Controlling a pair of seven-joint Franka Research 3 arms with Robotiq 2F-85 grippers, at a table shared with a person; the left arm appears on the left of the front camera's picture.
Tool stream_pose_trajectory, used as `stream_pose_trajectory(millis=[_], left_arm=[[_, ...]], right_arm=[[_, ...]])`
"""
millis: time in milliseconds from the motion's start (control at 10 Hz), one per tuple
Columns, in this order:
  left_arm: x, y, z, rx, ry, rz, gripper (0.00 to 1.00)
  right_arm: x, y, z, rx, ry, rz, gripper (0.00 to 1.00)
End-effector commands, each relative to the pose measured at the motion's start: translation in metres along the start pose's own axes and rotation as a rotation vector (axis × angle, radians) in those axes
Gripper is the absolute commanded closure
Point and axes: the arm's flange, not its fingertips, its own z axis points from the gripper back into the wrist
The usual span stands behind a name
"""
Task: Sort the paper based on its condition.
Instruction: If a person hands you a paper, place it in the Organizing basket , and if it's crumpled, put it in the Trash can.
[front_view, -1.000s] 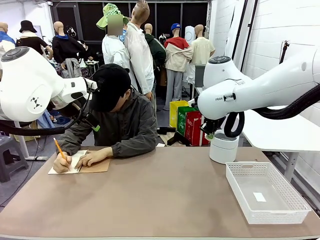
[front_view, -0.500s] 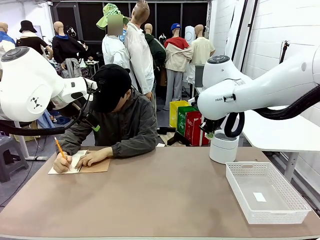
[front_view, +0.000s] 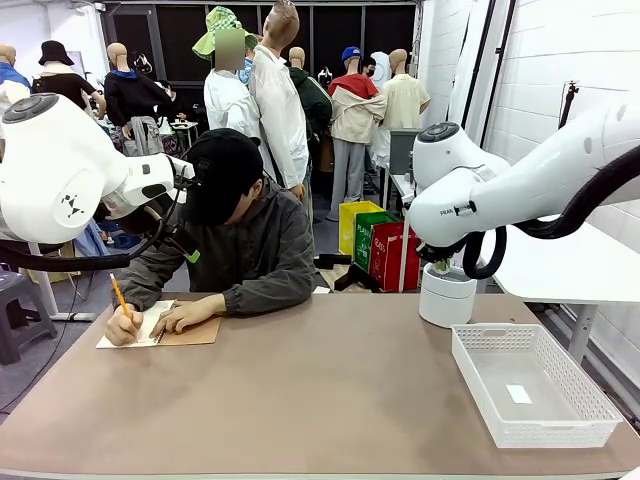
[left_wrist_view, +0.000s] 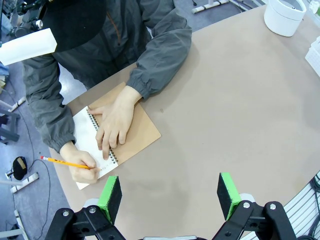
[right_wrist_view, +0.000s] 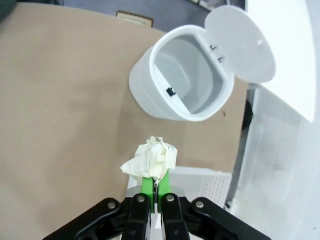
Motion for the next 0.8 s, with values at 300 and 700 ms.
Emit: stream_pose_trajectory(millis=[300,700], left_arm=[[0.0,0.001,0.001,-0.002,0.005,0.003,0.0],[0.0,0.001,0.001,-0.002,0.005,0.003,0.0]], right_arm=[[0.043,-0.017,-0.031,-0.119,-0.011,-0.015,1.0],[0.065,-0.028,-0.047,-0.137,0.014,0.018,1.0]])
